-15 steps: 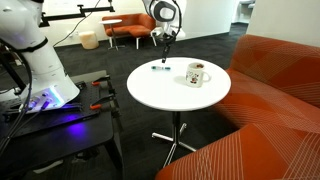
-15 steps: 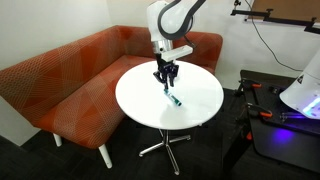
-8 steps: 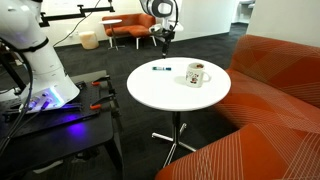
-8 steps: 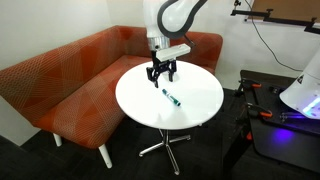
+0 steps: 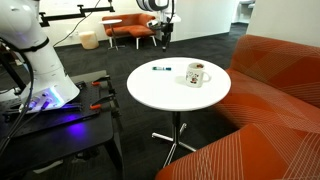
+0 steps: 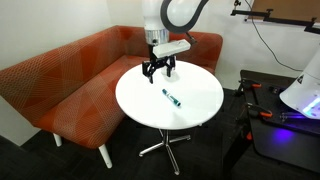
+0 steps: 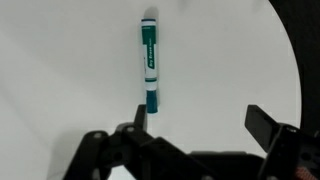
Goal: Put the marker on the table
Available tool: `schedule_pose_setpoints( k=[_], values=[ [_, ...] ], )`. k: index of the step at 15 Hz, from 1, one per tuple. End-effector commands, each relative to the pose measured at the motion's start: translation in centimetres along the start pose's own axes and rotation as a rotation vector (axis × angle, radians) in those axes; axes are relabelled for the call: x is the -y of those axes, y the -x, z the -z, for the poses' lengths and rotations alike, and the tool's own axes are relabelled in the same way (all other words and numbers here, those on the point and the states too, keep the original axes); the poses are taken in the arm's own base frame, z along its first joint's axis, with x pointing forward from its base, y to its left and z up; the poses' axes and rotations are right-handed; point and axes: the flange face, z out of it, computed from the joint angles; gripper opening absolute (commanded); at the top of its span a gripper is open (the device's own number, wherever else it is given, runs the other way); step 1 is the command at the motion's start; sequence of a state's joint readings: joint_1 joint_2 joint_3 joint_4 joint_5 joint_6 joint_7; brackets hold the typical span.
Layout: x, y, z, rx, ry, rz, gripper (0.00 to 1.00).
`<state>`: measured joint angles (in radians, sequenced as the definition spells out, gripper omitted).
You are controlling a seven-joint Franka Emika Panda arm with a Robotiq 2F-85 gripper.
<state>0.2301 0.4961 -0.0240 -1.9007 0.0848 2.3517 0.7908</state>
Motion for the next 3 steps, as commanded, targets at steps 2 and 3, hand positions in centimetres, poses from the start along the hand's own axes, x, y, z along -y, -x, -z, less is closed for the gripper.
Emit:
schedule_pose_setpoints(
  k=[2, 3],
  values=[
    [-0.06, -0.05, -0.02, 0.001, 0.002, -0.001, 1.0],
    [-0.07, -0.04, -0.03, 0.001, 0.002, -0.001, 1.0]
  ],
)
